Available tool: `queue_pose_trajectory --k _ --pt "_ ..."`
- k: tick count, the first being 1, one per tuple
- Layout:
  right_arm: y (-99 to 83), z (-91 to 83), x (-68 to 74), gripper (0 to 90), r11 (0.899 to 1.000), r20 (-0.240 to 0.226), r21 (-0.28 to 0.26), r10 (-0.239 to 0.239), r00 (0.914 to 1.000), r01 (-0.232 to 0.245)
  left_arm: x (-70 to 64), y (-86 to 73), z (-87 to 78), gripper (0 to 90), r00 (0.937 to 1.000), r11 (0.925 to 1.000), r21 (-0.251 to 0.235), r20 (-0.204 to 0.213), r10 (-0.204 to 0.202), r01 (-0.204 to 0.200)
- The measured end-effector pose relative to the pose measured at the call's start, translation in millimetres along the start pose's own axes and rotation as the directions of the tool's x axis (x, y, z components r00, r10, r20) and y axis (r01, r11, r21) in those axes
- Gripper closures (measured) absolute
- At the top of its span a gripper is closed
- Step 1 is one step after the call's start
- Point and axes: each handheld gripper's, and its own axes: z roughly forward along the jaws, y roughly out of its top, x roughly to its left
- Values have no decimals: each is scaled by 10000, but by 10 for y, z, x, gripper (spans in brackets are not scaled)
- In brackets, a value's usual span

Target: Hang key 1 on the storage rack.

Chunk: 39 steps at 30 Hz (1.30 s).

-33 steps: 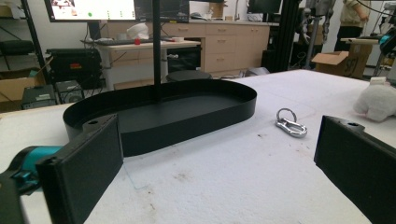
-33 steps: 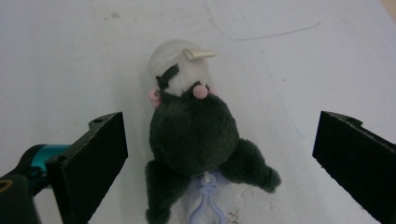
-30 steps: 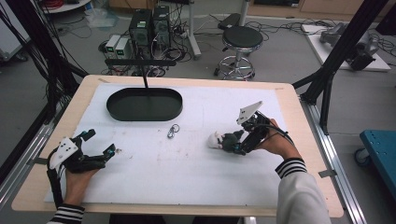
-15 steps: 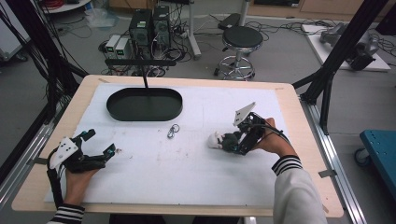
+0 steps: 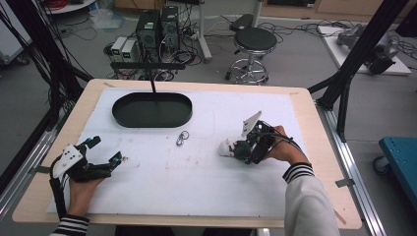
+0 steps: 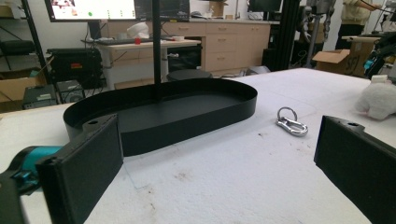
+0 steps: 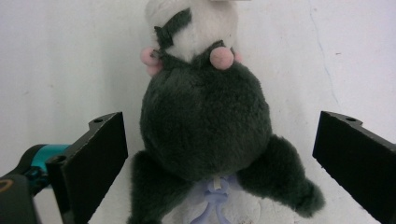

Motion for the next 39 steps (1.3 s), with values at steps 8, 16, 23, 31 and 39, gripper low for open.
queue_pose_trajectory --k 8,16,23,31,39 --pt "38 73 12 24 9997 -105 113 -231 9997 232 -1 0 0 17 10000 10000 7 -11 -2 2" --pt "34 128 8 116 9985 -376 543 89 9993 -68 2 0 2 17 10000 10000 -6 3 -36 36" --pt "35 105 -3 277 9985 -478 520 -140 9988 165 -1 0 2 17 10000 10000 7 -5 -7 7" --pt "70 78 23 435 9972 -425 620 -390 9983 416 -1 0 1 17 10000 10000 13 -10 8 -8" --pt "57 66 5 443 9985 -294 543 -5 9996 21 2 1 2 17 10000 10000 -2 -1 -56 56"
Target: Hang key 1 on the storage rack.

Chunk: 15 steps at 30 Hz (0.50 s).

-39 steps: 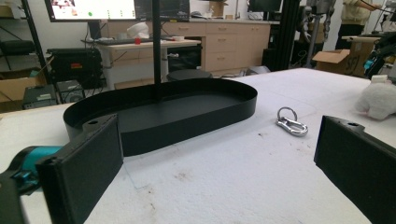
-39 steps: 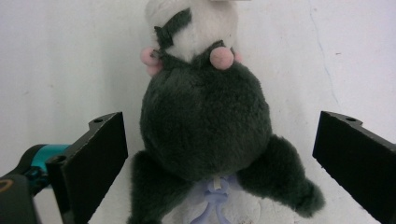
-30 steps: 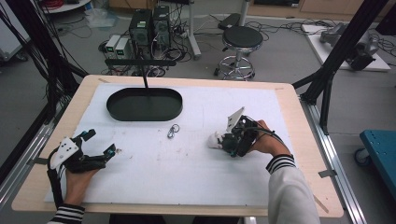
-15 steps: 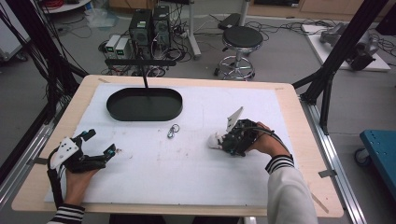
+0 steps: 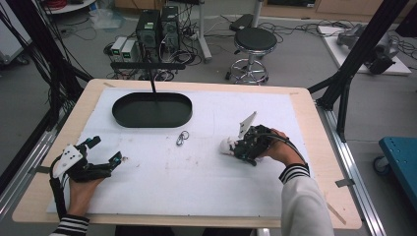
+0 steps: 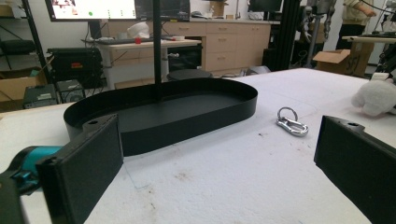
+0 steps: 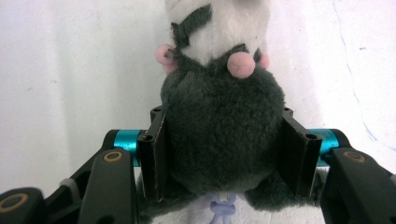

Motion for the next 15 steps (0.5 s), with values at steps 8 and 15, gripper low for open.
queue_pose_trajectory --k 8,15 --pt "4 -27 6 442 9995 21 -115 310 9995 -310 6 1 -3 17 10000 10000 -4 -23 -26 26" --pt "7 -160 24 439 9950 134 -857 518 9986 -505 29 11 13 17 9996 9995 147 -4 -269 269"
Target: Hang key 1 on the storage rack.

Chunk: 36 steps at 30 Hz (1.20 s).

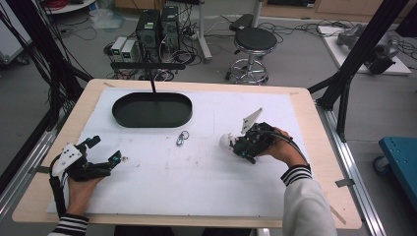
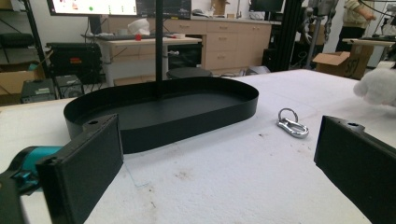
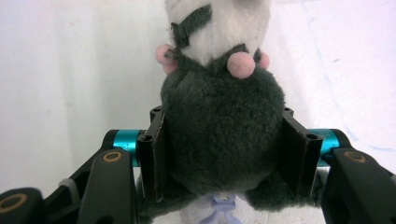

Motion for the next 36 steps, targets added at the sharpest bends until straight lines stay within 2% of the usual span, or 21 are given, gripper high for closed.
queue_pose_trajectory --k 7,12,13,15,19,24,25,26,27,29,30,32,33,35,36 --pt "24 -145 45 435 9944 -99 -1051 -150 9998 139 15 53 45 17 9992 9996 270 380 -81 71" --pt "59 -209 82 436 9851 -104 -1715 -137 9999 117 17 222 112 17 9956 9980 626 931 55 -114" --pt "62 -224 89 435 9839 -90 -1788 -69 9999 51 17 222 112 17 9956 9980 626 931 55 -114" --pt "65 -247 94 435 9807 -103 -1953 -80 9999 58 23 317 143 17 9898 9971 752 1426 -4 -104" --pt "74 -292 120 435 9758 -114 -2188 -2 9999 -23 20 406 173 17 9860 9959 867 1663 120 -268" --pt "105 -358 175 435 9686 -50 -2487 -48 10000 34 -17 619 236 17 9747 9921 992 2170 539 -770" --pt "112 -374 186 435 9666 -31 -2560 -99 9999 88 -17 619 236 17 9747 9921 992 2170 539 -770" --pt "122 -389 201 434 9653 -33 -2611 -111 9999 99 -28 658 250 17 9718 9910 1033 2279 600 -854" --pt "132 -401 217 434 9633 -20 -2684 -114 9999 104 -47 734 272 17 9657 9891 1067 2496 719 -1012" --pt "142 -413 229 434 9612 -27 -2755 -127 9999 115 -58 772 283 17 9632 9886 1072 2580 748 -1055" --pt "174 -429 264 434 9564 -47 -2914 -196 9998 174 -66 814 294 17 9578 9881 1036 2757 813 -1137" --pt "204 -437 288 434 9536 -60 -2999 -298 9995 266 -87 868 312 17 9536 9868 1069 2882 866 -1219" --pt "222 -438 306 434 9523 -95 -3038 -323 9994 279 -108 919 332 17 9480 9856 1087 3049 911 -1297" --pt "258 -437 330 434 9495 -108 -3112 -455 9989 399 -135 968 360 17 9425 9825 1198 3197 976 -1424" --pt "277 -440 347 433 9500 -167 -3099 -453 9988 379 -135 968 360 17 9425 9825 1198 3197 976 -1424"
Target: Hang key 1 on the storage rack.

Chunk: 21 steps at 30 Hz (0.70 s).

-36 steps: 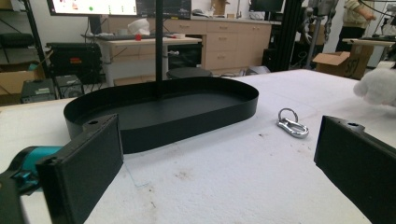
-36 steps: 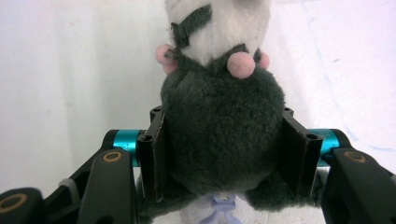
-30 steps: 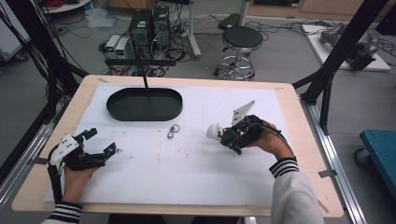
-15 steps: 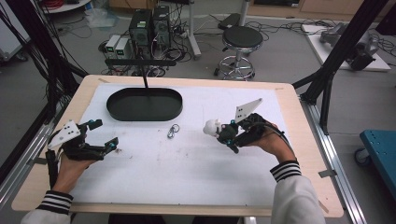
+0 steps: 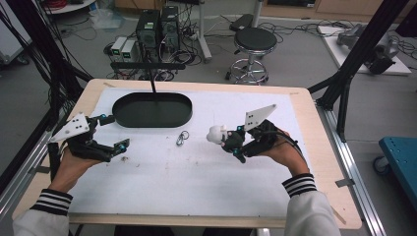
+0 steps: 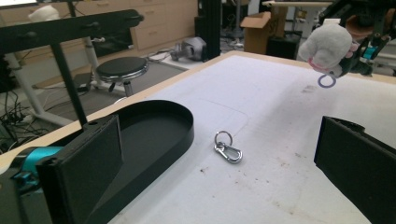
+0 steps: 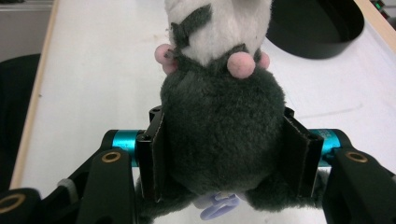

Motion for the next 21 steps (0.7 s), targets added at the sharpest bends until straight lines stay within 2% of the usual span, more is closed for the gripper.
queue_pose_trajectory --k 2,6,7,10,11,12,13,16,21 --pt "35 17 21 433 9998 -32 -111 -137 9999 136 -26 81 47 18 9993 9996 91 255 255 -257" --pt "100 42 67 433 9995 -116 -187 -245 9996 243 -58 144 107 17 9981 9993 98 500 366 -371" --pt "115 48 79 432 9996 -163 -186 -237 9996 234 -85 190 152 17 9966 9994 116 756 327 -337" --pt "147 65 100 432 9993 -188 -232 -285 9994 280 -119 243 200 17 9944 9988 114 947 461 -474" --pt "159 73 109 431 9993 -245 -249 -271 9993 264 -150 298 247 17 9920 9985 136 1150 518 -537" --pt "167 78 115 432 9992 -279 -259 -302 9992 295 -150 298 247 17 9920 9985 136 1150 518 -537" --pt "175 87 124 432 9991 -294 -292 -317 9991 308 -183 355 291 17 9888 9976 191 1352 629 -660" --pt "196 116 147 432 9989 -416 -309 -362 9985 350 -220 410 339 17 9859 9967 197 1493 753 -791" --pt "241 170 165 432 9980 -562 -460 -460 9974 434 -310 543 487 17 9760 9933 384 1935 1000 -1093"
